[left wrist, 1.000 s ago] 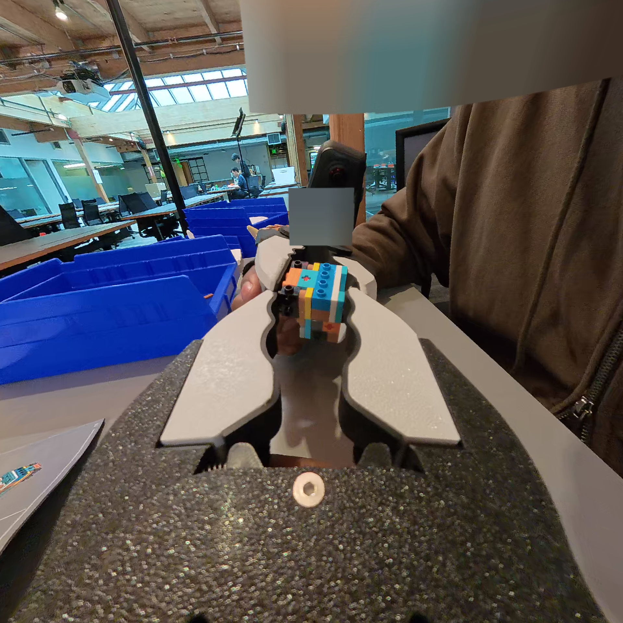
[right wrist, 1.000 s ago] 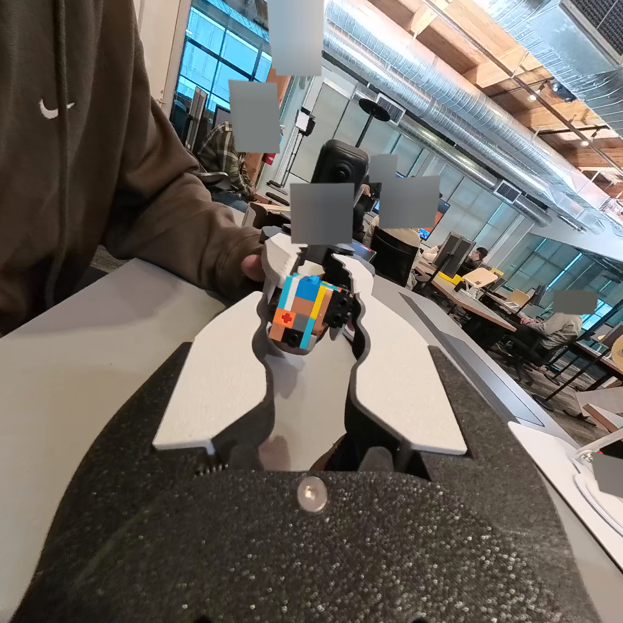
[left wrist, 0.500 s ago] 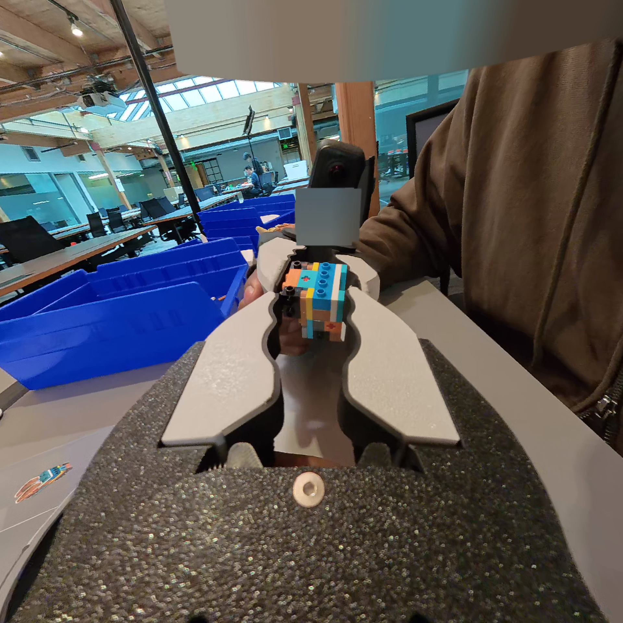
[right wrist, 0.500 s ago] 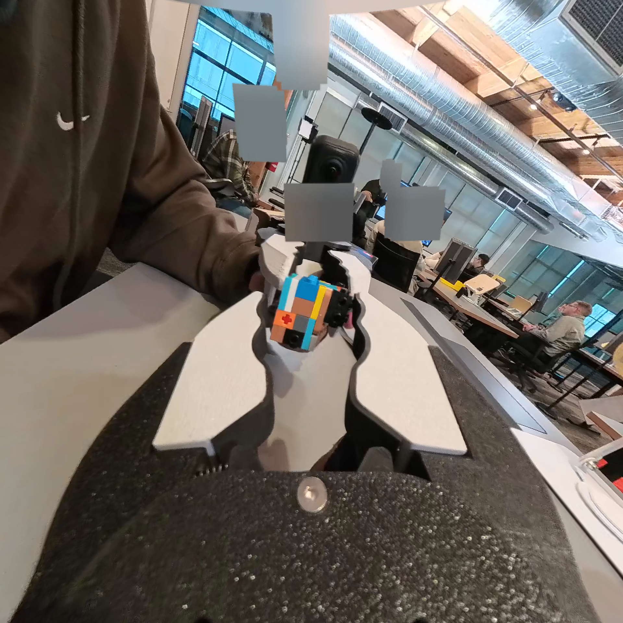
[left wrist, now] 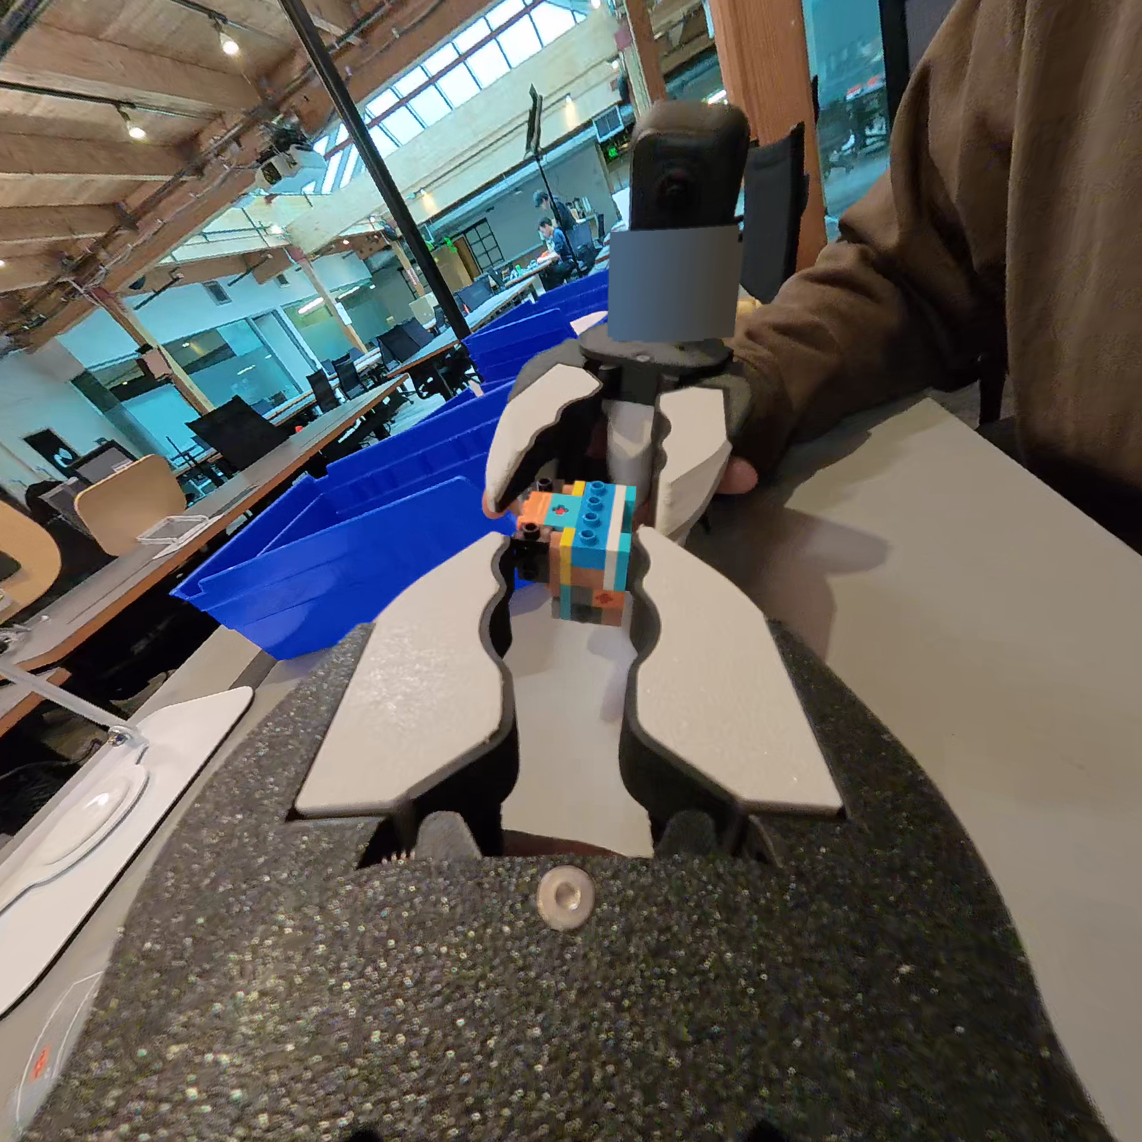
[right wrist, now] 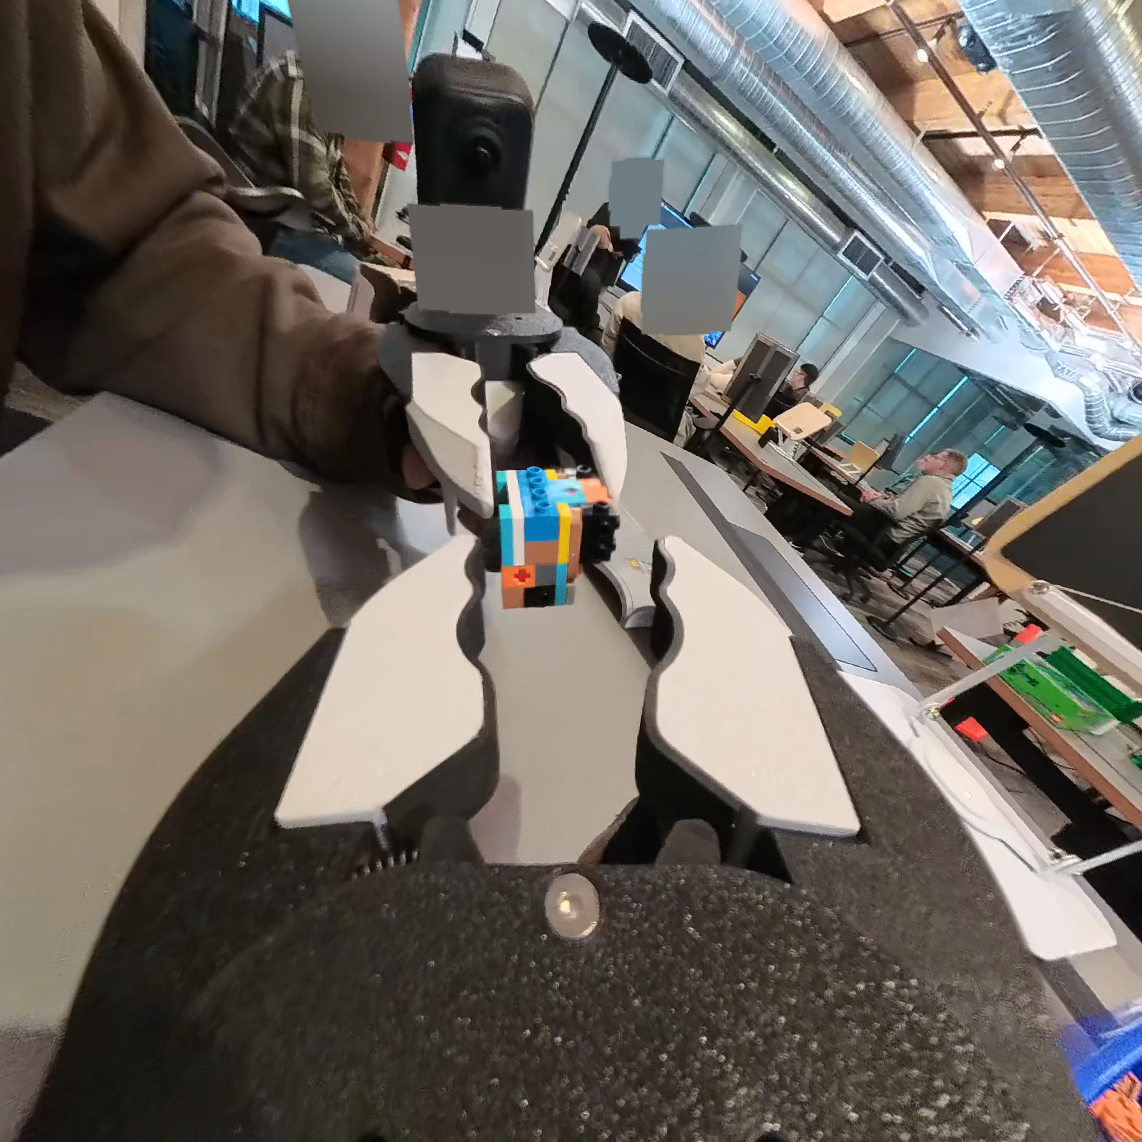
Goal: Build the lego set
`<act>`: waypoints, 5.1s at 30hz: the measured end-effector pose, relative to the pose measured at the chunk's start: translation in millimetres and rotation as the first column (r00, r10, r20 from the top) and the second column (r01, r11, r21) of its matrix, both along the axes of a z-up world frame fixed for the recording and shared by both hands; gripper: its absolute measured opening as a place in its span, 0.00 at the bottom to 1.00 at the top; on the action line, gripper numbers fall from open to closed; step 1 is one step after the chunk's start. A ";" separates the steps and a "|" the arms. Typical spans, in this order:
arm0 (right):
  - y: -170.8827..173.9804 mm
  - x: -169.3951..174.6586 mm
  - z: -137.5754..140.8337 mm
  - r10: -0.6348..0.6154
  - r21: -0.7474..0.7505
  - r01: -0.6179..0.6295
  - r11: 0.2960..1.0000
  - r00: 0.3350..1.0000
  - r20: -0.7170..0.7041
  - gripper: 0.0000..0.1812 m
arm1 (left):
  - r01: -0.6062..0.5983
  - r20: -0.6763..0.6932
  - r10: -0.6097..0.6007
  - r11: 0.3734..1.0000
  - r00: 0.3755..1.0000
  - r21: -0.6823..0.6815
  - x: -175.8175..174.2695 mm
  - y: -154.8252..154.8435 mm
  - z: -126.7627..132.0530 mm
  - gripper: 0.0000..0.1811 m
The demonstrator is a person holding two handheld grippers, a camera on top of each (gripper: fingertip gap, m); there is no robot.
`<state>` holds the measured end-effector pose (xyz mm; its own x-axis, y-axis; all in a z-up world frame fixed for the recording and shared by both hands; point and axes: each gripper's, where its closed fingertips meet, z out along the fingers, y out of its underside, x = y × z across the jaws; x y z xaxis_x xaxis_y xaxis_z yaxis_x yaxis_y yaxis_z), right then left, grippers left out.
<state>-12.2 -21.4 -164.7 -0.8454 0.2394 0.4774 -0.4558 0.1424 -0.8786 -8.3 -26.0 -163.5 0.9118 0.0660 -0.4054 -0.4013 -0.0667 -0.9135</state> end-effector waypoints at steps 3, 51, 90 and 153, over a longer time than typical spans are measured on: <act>-0.7 2.5 -0.9 0.005 0.016 -0.004 1.000 1.000 -0.019 0.26 | 0.017 0.004 -0.017 0.999 1.000 -0.029 3.2 2.9 -5.7 0.19; -1.5 -4.0 -8.6 -0.045 0.064 0.048 0.997 0.998 -0.038 0.19 | 0.006 0.112 -0.008 1.000 0.994 0.018 -8.2 4.5 -11.1 0.20; -6.7 6.7 17.9 -0.058 -0.074 0.064 0.995 0.995 0.076 0.14 | 0.128 0.308 -0.272 0.900 0.912 0.416 -3.5 -12.5 30.9 0.20; 16.2 -47.2 -54.3 -0.216 0.206 0.151 0.967 0.914 0.344 0.17 | -0.060 0.075 0.083 0.960 0.994 -0.272 -35.7 -17.1 -61.8 0.24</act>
